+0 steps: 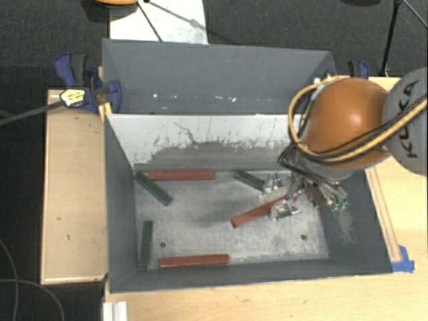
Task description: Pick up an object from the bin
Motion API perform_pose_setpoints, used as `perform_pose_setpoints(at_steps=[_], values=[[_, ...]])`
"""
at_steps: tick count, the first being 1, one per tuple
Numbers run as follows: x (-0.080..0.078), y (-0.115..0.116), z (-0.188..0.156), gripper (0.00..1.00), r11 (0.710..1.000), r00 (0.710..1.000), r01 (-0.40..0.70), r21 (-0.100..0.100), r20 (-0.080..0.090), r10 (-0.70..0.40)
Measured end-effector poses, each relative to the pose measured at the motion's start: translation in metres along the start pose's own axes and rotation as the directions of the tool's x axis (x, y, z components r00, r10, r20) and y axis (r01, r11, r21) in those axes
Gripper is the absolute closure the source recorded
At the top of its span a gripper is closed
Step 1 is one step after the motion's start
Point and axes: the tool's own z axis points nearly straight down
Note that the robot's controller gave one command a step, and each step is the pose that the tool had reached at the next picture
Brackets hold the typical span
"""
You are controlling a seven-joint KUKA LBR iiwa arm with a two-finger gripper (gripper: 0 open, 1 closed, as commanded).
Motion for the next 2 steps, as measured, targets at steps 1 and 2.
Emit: perform_pose_setpoints(at_steps=[1,2], values=[[0.0,0.0,0.0,1.0,1.0,1.0,-0.001,0.0,0.0,0.001],[-0.006,0.001,-0.031,1.0,1.0,1.0,0.012,-0.001,-0.002,-0.012]])
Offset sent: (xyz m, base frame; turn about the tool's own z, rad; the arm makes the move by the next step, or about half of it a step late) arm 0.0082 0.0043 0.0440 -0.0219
